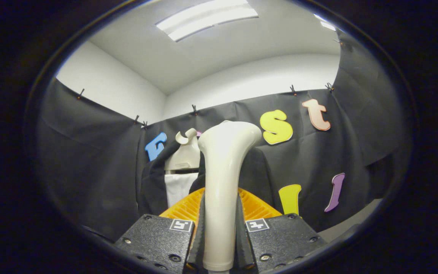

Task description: Iron the clothes twice with a garment steamer, once on the left side and once on the right side.

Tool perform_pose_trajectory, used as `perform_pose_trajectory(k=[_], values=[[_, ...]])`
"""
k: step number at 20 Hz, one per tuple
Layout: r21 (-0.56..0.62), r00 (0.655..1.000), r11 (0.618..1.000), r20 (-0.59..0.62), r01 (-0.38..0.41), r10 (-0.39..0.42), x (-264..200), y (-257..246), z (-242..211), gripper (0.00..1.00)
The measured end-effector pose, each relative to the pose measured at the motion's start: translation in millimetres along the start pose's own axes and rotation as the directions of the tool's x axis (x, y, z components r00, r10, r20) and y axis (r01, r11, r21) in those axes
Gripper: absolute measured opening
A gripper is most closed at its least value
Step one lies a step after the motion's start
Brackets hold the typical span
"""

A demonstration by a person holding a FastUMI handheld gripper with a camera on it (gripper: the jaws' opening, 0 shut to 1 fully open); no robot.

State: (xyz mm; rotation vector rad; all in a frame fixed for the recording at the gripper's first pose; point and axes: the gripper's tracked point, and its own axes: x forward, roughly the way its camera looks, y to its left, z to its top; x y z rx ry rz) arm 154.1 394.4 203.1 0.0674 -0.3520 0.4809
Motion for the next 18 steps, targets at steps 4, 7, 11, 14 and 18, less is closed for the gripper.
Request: perform_pose_trajectory(k=[4, 7, 11, 14, 18], values=[[-0.007, 0.998, 1.000, -0.058, 0.013, -0.014, -6.7, -1.3, -27.6, 0.37], [-0.009, 0.995, 1.000, -0.093, 0.018, -0.019, -13.5, -4.0, -46.2, 0.37], [-0.001, 0.992, 0.999, -0.119, 0.042, -0.042, -23.3, -11.8, -65.6, 0.37], [-0.002, 0.989, 0.999, -0.136, 0.051, -0.051, -32.5, -14.2, -79.0, 0.37], [0.002, 0.984, 0.998, -0.171, 0.056, -0.054, -44.6, -12.5, -101.5, 0.37]])
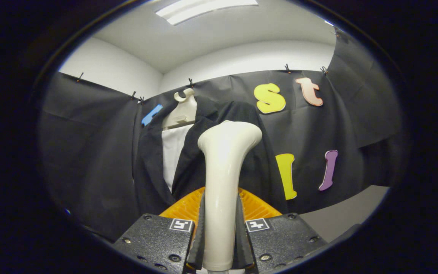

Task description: Iron the clothes twice with a garment steamer, once on the left side and once on the right side.

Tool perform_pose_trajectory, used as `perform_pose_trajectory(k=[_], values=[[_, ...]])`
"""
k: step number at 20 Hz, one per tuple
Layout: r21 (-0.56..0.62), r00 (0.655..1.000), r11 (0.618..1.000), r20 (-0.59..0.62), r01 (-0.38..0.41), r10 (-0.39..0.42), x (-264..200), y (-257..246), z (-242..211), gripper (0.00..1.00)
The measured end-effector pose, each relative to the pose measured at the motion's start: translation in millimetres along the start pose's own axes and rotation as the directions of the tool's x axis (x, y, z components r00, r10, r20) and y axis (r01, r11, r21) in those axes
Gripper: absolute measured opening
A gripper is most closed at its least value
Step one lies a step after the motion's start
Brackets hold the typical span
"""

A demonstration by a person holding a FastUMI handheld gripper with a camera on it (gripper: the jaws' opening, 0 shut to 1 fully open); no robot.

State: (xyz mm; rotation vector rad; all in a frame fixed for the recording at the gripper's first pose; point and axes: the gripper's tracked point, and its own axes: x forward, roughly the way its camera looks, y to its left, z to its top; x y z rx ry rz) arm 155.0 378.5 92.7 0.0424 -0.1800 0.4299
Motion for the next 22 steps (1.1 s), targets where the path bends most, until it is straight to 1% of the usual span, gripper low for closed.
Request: perform_pose_trajectory(k=[6, 11, 22], values=[[-0.028, 0.997, 0.999, -0.067, -0.035, 0.033, -18.2, 17.2, -39.6, 0.37], [-0.047, 0.992, 0.998, -0.121, -0.042, 0.036, -30.2, 22.7, -67.4, 0.37], [-0.088, 0.973, 0.996, -0.231, -0.014, -0.006, -59.5, 12.6, -122.5, 0.37]])
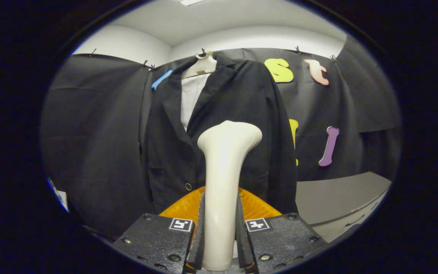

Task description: Iron the clothes twice with a garment steamer, once on the left side and once on the right side.

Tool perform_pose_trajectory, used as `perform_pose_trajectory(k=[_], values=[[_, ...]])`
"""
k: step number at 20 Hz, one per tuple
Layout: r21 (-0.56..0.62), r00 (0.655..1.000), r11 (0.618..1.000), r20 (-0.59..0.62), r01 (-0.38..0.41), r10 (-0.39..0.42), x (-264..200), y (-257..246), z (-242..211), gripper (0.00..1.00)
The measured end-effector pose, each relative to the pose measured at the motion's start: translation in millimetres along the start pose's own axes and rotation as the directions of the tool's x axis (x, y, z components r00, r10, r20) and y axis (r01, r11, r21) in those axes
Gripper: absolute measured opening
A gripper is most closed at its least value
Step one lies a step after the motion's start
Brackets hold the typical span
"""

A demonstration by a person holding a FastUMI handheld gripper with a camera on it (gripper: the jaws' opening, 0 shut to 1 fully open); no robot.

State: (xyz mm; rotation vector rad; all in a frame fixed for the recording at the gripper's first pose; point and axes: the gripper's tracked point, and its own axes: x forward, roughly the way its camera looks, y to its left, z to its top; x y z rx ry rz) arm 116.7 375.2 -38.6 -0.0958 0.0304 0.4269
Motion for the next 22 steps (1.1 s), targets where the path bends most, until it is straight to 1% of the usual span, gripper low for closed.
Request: perform_pose_trajectory(k=[12, 22], values=[[-0.001, 0.987, 0.999, -0.158, 0.039, -0.039, -15.8, -8.9, -79.9, 0.37], [0.004, 0.951, 0.999, -0.305, 0.049, -0.045, -19.8, -18.4, -145.3, 0.37]])
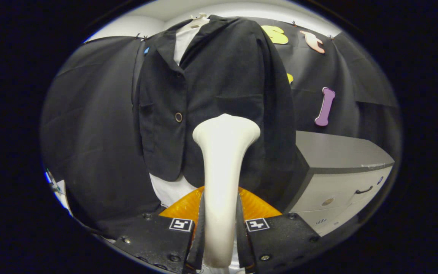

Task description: Iron the clothes twice with a garment steamer, once on the left side and once on the right side.

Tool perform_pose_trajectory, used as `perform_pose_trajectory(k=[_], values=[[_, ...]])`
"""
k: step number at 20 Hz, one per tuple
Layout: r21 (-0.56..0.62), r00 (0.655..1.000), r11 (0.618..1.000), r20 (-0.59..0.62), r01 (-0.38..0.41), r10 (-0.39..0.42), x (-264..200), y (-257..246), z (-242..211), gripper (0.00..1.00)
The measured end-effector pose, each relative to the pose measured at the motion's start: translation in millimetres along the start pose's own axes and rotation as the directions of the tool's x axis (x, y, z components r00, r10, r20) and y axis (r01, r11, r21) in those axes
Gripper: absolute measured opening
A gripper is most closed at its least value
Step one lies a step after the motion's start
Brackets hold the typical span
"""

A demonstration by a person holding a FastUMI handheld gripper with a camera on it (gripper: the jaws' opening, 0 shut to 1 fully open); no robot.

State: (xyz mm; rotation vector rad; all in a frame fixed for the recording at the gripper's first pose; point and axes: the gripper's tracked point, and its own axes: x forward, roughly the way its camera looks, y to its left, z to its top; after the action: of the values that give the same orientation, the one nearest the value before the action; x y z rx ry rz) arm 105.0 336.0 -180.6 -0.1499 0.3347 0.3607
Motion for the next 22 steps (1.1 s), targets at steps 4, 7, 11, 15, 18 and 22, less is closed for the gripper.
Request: perform_pose_trajectory(k=[4, 7, 11, 15, 18, 22], values=[[-0.015, 0.998, 1.000, -0.061, 0.001, -0.002, 5.9, -5.2, -26.8, 0.37], [-0.037, 0.994, 0.999, -0.109, -0.003, -0.001, 9.3, -7.9, -48.8, 0.37], [-0.058, 0.987, 0.998, -0.157, 0.005, -0.014, 13.7, -17.2, -73.3, 0.37], [-0.083, 0.980, 0.997, -0.198, 0.009, -0.025, 15.8, -22.8, -96.4, 0.38], [-0.092, 0.980, 0.996, -0.194, 0.016, -0.034, 11.0, -20.9, -98.2, 0.37], [-0.093, 0.995, 0.995, -0.097, 0.020, -0.029, -0.7, -0.5, -61.3, 0.37]])
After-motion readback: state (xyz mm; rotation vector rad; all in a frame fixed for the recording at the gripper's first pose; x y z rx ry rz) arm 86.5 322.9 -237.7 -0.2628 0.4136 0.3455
